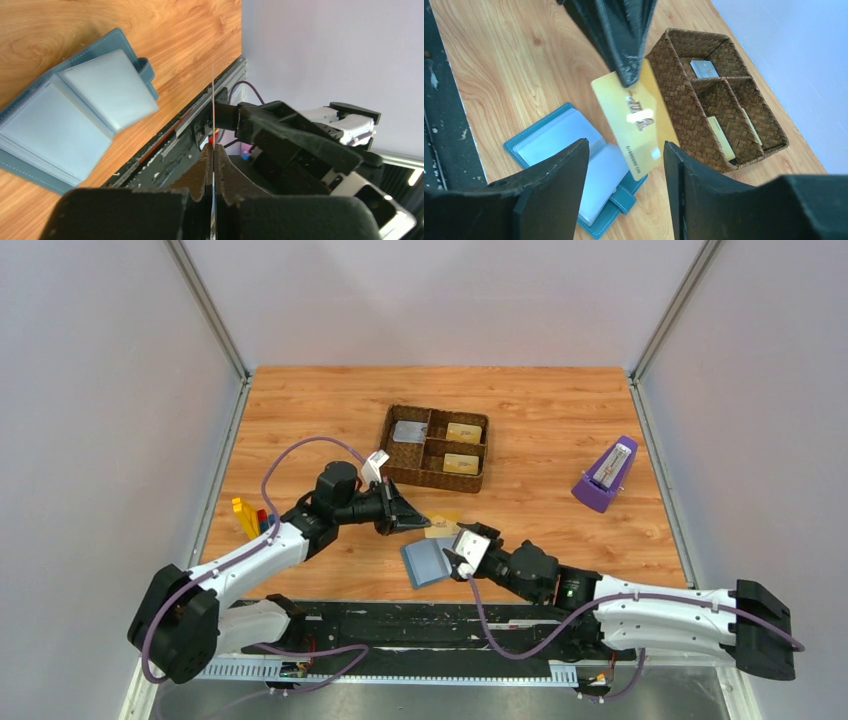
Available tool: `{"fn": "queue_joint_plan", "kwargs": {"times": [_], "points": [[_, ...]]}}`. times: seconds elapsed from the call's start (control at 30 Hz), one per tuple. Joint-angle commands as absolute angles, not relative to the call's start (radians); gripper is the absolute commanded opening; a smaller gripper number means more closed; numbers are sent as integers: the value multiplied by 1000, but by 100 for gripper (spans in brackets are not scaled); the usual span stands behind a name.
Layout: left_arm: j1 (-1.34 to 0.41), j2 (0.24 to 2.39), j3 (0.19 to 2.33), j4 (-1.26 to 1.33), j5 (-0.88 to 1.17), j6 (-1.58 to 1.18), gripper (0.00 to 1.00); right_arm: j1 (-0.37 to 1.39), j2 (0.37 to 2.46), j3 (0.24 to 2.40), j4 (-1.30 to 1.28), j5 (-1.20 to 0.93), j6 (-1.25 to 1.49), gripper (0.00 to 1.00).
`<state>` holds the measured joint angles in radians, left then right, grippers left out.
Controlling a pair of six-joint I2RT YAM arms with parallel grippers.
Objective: Take the credit cards out of the card holder
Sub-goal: Remove the credit card from the card holder.
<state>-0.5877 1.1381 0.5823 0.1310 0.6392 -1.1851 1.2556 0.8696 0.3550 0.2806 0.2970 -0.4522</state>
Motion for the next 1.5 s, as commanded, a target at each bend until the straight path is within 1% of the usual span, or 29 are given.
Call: {"fn": "queue_joint_plan", "kwargs": {"times": [0.0,0.1,0.23,0.27,0.4,0.53,0.63,0.87,1.07,1.33,1.4,1.47], "points": [[-591,1157,632,90,661,-1016,0,1261,773,351,205,307,-388,60],[-590,1168,656,53,664,-953,0,1261,729,363,179,288,-340,63],[-590,1186,705,-21,692,-864,0,1249,723,436,93,264,-174,74],[-590,1190,715,-40,711,-826,0,1238,733,467,51,235,-145,74],[-590,1220,776,-147,788,-707,0,1146,803,578,-109,107,-51,75],[-591,1264,823,-269,836,-607,0,941,885,725,-239,-186,75,71],[-590,1259,825,-277,850,-591,0,850,912,768,-262,-358,88,70],[-591,1272,827,-267,930,-568,0,762,1027,841,-314,-571,51,67],[-592,1291,806,-221,977,-579,0,731,1123,852,-302,-673,34,68],[-591,1293,805,-220,981,-574,0,716,1259,890,-302,-848,22,58],[-591,1301,806,-225,983,-570,0,716,1281,894,-302,-864,21,51],[-591,1306,806,-225,982,-570,0,716,1290,894,-301,-877,26,34]]}}
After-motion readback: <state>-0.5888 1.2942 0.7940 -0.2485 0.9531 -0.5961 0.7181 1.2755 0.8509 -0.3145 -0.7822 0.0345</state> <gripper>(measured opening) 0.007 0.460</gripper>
